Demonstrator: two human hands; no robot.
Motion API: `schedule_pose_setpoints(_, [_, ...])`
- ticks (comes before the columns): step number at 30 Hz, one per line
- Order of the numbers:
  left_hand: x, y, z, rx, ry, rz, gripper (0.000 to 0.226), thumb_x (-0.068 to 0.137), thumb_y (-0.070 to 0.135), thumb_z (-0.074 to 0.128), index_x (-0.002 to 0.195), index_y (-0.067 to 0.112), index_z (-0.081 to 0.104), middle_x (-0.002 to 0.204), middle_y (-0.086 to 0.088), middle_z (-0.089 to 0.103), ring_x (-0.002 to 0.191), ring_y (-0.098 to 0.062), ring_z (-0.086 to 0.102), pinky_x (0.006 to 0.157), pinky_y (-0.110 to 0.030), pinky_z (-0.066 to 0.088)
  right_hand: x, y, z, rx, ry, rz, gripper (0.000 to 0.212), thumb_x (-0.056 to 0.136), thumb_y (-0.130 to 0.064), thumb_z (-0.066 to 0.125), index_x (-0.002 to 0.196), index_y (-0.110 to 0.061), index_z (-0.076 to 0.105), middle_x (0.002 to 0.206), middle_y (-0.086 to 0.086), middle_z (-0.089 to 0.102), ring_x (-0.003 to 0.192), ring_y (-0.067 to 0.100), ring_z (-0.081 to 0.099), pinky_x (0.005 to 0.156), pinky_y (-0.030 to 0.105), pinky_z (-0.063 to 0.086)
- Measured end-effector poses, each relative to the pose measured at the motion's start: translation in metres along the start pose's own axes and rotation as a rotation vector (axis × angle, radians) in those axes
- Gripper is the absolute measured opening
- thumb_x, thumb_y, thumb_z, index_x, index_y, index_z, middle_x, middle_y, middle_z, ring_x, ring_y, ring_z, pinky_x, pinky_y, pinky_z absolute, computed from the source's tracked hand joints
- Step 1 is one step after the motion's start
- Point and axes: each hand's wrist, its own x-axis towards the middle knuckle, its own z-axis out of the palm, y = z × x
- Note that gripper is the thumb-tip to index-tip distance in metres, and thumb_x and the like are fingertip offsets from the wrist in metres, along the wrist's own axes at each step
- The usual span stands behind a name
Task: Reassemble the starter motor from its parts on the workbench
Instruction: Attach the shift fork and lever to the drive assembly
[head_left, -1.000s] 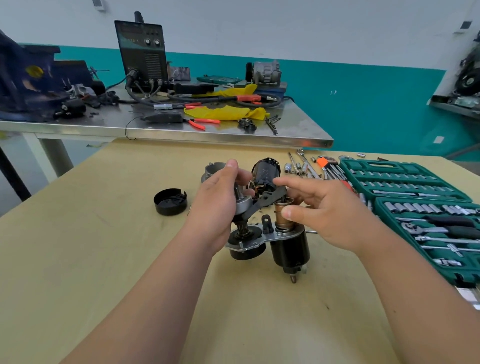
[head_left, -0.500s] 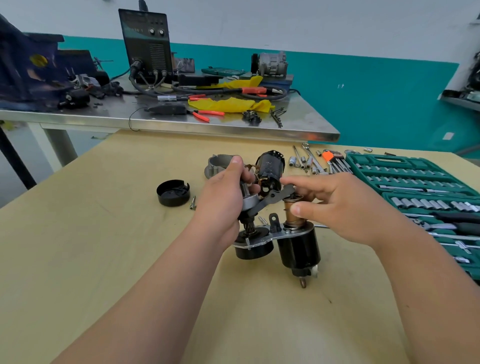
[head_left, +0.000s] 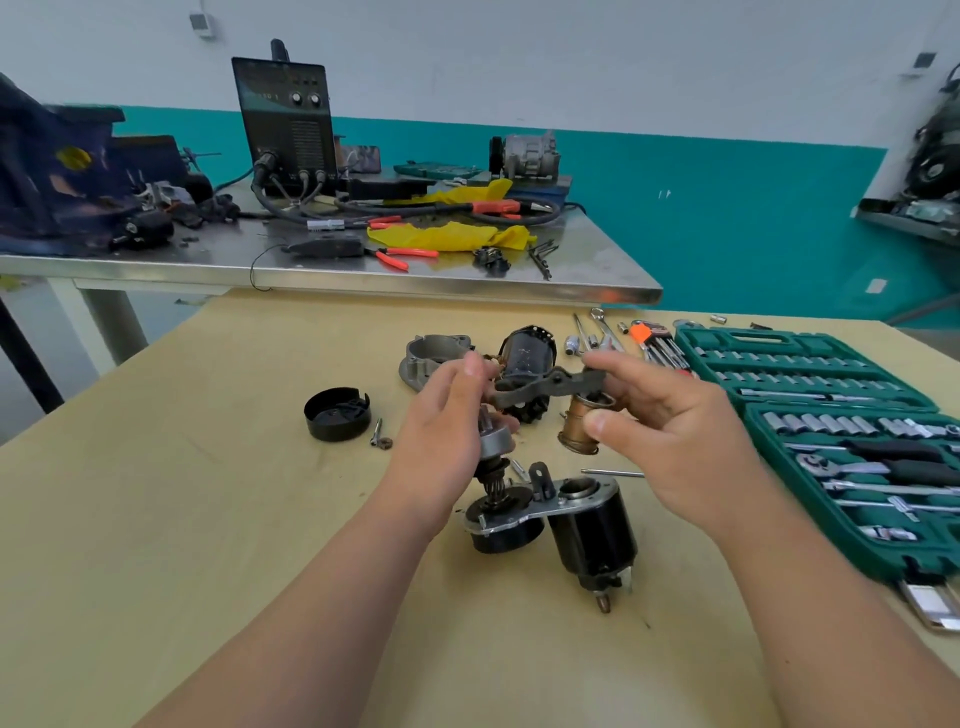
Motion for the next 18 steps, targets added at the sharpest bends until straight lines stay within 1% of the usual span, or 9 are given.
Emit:
schedule_pose_setpoints(1, [-0.001,-0.0016,-0.0019,0.049,-0.046,0.066,0.04,0.074,0.066,0.042,0.094,0.041,0.066,0.087,0.007,0.071,0.083,-0.02,0.072,0.083,-0.051,0.057,0.0002,0.0003,0.0023,0.038,0.0,0.019,0.051,0.077,-0.022,0.074,0.108,-0.061,0.064,0.104,-0.014,0.073,0.104,0.002,0.065,0.085,0.024,0.056])
schedule_pose_setpoints(2, [-0.0023,-0.003,-0.0038,0.078,-0.085,0.129,0.04,0.072,0.065,0.042,0.097,0.041,0.063,0.087,0.006,0.071,0.081,-0.018,0.072,0.08,-0.047,0.058,0.0006,-0.0002,0.0045,0.083,-0.007,0.04,0.048,0.075,-0.025,0.072,0.108,-0.059,0.065,0.1,-0.01,0.074,0.1,0.005,0.067,0.081,0.025,0.057])
schedule_pose_setpoints(3, [-0.004,-0.0038,-0.0051,0.083,-0.108,0.178,0.04,0.072,0.063,0.045,0.1,0.04,0.061,0.088,0.002,0.07,0.078,-0.016,0.072,0.075,-0.038,0.058,0.0005,-0.0004,0.0058,0.128,-0.02,0.055,0.046,0.077,-0.023,0.071,0.106,-0.057,0.066,0.097,-0.009,0.074,0.096,0.007,0.069,0.077,0.024,0.057])
schedule_pose_setpoints(5, [-0.007,-0.0041,-0.0066,0.074,-0.131,0.232,0.034,0.07,0.056,0.056,0.099,0.04,0.063,0.092,-0.002,0.068,0.073,-0.013,0.072,0.066,-0.021,0.055,0.0003,-0.0002,0.0071,0.197,-0.039,0.069,0.046,0.084,-0.011,0.07,0.105,-0.052,0.068,0.096,-0.01,0.074,0.092,0.01,0.071,0.073,0.022,0.057])
schedule_pose_setpoints(6, [-0.0076,-0.0043,-0.0068,0.076,-0.146,0.24,0.031,0.069,0.053,0.061,0.097,0.043,0.065,0.092,0.002,0.069,0.073,-0.012,0.072,0.066,-0.018,0.054,-0.0001,0.0,0.007,0.217,-0.044,0.078,0.048,0.086,-0.005,0.068,0.105,-0.05,0.069,0.096,-0.009,0.074,0.091,0.011,0.071,0.072,0.022,0.057])
schedule_pose_setpoints(9, [-0.0084,-0.0055,-0.0073,0.063,-0.161,0.234,0.027,0.068,0.047,0.071,0.095,0.046,0.068,0.087,0.015,0.07,0.076,-0.013,0.072,0.067,-0.021,0.056,-0.0013,0.0009,0.0056,0.237,-0.054,0.089,0.049,0.087,0.001,0.066,0.107,-0.044,0.067,0.097,-0.007,0.075,0.09,0.013,0.071,0.071,0.021,0.056])
schedule_pose_setpoints(12, [-0.0082,-0.0063,-0.0071,0.041,-0.127,0.224,0.022,0.074,0.038,0.072,0.094,0.045,0.07,0.087,0.017,0.07,0.076,-0.012,0.072,0.066,-0.02,0.055,-0.002,0.0012,0.0056,0.221,-0.053,0.09,0.05,0.086,0.002,0.066,0.109,-0.042,0.065,0.094,-0.017,0.074,0.094,0.005,0.069,0.071,0.017,0.055])
schedule_pose_setpoints(15, [-0.0073,-0.0058,-0.0078,0.051,-0.088,0.226,0.02,0.075,0.038,0.07,0.093,0.046,0.071,0.087,0.017,0.07,0.082,-0.011,0.071,0.07,-0.02,0.055,-0.0027,-0.0011,0.0044,0.19,-0.076,0.09,0.052,0.085,0.002,0.067,0.108,-0.044,0.064,0.09,-0.031,0.07,0.095,-0.006,0.065,0.07,0.012,0.052])
schedule_pose_setpoints(18, [-0.0067,-0.0051,-0.0086,0.058,-0.065,0.246,0.015,0.078,0.035,0.071,0.089,0.045,0.073,0.082,0.016,0.071,0.079,-0.003,0.067,0.07,-0.013,0.051,-0.0035,-0.003,0.0031,0.156,-0.093,0.082,0.052,0.085,0.002,0.067,0.109,-0.044,0.061,0.089,-0.032,0.069,0.091,-0.006,0.066,0.069,0.009,0.05])
